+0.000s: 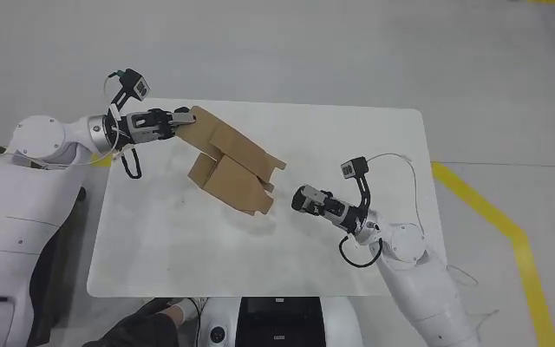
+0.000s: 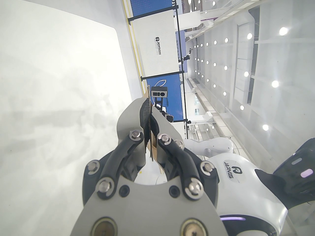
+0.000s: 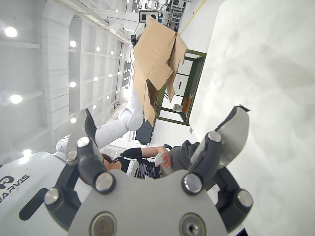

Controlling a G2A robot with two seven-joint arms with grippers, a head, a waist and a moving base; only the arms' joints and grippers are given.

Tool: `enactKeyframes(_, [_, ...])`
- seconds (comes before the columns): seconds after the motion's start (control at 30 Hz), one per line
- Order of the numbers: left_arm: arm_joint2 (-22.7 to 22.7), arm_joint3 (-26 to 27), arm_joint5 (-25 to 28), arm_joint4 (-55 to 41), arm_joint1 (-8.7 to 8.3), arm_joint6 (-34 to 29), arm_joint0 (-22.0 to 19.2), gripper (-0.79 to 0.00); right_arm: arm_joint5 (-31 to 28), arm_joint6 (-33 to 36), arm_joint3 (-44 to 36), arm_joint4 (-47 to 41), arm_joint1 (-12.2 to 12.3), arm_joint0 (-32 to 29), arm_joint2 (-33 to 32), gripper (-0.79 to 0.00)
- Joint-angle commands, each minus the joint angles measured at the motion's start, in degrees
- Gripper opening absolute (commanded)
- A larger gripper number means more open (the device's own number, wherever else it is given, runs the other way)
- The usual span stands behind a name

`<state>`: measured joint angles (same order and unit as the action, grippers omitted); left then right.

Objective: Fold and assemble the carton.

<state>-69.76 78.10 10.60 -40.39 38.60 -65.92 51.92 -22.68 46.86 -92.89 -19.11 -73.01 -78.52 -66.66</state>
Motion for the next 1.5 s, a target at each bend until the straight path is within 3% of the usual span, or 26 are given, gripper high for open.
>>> enactKeyframes(0.0, [0.0,0.0,0.0,0.0,0.0,0.0,0.0,-0.785,-1.0,0.29,0.24,-0.7,0.06,-0.04,-0.12,0.0])
enactKeyframes(0.33, [0.0,0.0,0.0,0.0,0.0,0.0,0.0,-0.785,-1.0,0.29,0.24,-0.7,0.06,-0.04,-0.12,0.0])
enactKeyframes(0.5, [0.0,0.0,0.0,0.0,0.0,0.0,0.0,-0.785,-0.21,0.28,-0.91,-2.23,-0.36,0.45,3.13,0.0])
enactKeyframes(0.8, [0.0,0.0,0.0,0.0,0.0,0.0,0.0,-0.785,-5.74,-0.76,2.27,-9.38,-1.86,3.33,8.73,0.0])
enactKeyframes(1.47, [0.0,0.0,0.0,0.0,0.0,0.0,0.0,-0.785,-4.4,7.67,-1.31,-22.44,-1.58,2.49,8.12,0.0])
